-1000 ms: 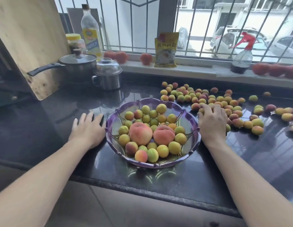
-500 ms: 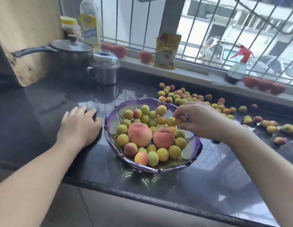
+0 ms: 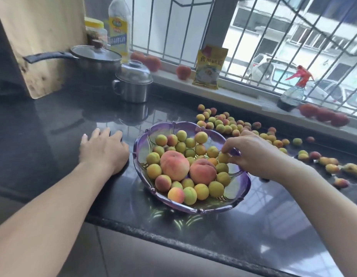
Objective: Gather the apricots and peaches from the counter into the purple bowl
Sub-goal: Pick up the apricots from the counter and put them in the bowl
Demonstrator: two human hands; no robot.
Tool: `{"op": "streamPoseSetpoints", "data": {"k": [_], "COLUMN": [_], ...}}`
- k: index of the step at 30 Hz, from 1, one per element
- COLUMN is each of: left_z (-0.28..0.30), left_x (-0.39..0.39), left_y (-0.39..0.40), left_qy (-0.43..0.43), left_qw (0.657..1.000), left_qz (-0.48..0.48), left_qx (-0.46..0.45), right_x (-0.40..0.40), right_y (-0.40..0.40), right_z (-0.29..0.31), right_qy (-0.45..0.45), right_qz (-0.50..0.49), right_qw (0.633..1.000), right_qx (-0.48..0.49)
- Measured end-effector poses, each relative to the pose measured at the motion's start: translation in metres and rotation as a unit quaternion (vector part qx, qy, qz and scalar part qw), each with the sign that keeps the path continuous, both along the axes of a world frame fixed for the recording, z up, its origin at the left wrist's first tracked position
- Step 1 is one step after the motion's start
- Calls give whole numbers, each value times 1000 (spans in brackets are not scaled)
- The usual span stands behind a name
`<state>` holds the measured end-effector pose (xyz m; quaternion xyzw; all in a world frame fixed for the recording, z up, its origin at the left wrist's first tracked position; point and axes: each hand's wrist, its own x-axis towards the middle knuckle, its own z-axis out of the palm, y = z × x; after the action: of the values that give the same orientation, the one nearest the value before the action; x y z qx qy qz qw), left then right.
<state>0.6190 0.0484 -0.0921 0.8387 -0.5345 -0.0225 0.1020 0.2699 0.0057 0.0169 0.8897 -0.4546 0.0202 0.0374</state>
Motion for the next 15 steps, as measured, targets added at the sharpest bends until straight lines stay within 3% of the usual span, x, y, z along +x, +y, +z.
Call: {"op": "streamPoseSetpoints", "data": {"k": [3, 7, 15], "left_z": [1, -6, -7], "left_x": [-6, -2, -1], "left_y": [-3, 0, -2], "left_qy": [3, 7, 7], "left_qw": [1000, 999, 999], "left_qz": [17, 15, 15], "left_qx": [11, -39, -51], "right_x": [0, 1, 1], "right_y": [-1, -5, -6], "right_z": [-1, -3, -3], "right_qy": [-5, 5, 4], "right_qz": [-4, 11, 34], "right_qw": [1000, 1000, 999], "right_qx": [-6, -22, 28]}}
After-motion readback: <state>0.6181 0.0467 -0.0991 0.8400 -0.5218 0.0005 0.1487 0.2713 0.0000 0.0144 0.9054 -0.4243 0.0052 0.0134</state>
